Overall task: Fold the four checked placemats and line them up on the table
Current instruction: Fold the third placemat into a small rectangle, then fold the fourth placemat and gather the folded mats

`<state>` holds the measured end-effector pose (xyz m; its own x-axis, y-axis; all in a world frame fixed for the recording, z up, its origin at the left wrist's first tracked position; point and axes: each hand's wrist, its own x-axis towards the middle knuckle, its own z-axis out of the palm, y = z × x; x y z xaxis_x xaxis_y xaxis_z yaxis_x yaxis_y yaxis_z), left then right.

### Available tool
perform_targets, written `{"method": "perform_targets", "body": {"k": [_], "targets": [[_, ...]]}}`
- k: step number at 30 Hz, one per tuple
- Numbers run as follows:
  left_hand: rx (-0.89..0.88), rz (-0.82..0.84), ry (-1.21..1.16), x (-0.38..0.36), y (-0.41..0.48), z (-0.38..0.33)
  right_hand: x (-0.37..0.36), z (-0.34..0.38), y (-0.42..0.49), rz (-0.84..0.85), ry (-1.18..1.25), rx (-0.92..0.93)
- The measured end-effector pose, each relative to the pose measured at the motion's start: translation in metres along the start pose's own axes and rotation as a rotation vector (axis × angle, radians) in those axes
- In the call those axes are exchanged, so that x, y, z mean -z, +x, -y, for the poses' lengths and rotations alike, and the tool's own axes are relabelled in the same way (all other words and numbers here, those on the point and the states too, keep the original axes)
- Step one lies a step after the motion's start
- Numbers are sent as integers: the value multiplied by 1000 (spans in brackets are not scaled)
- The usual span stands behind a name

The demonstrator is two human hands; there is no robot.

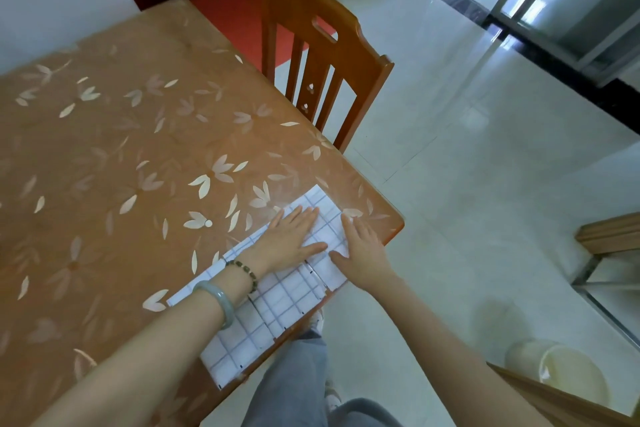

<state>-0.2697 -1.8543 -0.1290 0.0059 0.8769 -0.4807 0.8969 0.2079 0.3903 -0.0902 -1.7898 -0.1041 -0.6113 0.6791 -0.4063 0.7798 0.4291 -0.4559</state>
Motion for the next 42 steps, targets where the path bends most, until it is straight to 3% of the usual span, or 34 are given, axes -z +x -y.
{"method": "perform_targets", "body": {"k": [3,6,10,14,19,27,36,42], "targets": [[51,-48,-308,37,-37,-16,42,16,-19,-18,316,36],[75,-185,-624,60,-93,-22,73,29,-47,1,426,103],[110,-422,-790,70,-177,-31,93,55,-85,-9,478,266],[135,-601,-829,55,-268,-59,87,90,-129,11,570,467],[224,-839,-879,14,-379,-88,55,139,-185,212,645,664],[544,-1140,-796,-51,-536,-110,0,226,-255,466,634,864],[684,-1512,-811,-130,-662,-119,-66,321,-346,636,493,1039],[728,-1639,-804,-183,-761,-105,-140,389,-428,706,449,1103]]}}
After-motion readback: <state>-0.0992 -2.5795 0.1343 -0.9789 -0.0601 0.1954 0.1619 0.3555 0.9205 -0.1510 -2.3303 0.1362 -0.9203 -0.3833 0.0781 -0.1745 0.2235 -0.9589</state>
